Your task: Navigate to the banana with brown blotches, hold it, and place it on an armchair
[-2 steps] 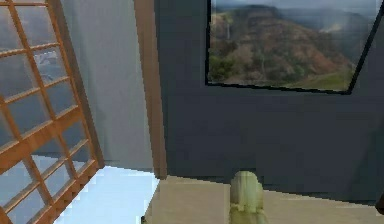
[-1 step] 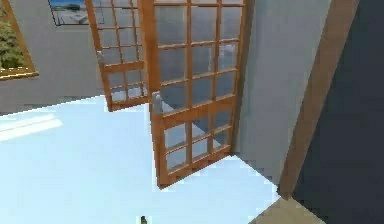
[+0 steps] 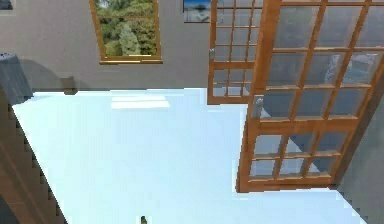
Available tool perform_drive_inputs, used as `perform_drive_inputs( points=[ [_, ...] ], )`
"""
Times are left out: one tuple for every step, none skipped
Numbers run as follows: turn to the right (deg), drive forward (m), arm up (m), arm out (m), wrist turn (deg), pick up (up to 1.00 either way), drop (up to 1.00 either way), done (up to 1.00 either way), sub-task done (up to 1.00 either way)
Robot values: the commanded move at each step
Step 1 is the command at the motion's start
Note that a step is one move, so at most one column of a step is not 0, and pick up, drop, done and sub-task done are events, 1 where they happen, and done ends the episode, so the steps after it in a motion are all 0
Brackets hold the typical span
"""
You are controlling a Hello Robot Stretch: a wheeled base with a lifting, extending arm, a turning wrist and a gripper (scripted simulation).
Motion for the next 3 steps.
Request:
perform_drive_inputs(
  points=[
    [0.0,0.35,0.0,0.0,0.0,0.0,0.0,0.0,0.0],
    [-18.0,0.0,0.0,0.0,0.0,0.0,0.0,0.0,0.0],
    [0.0,0.6,0.0,0.0,0.0,0.0,0.0,0.0,0.0]
  ],
)
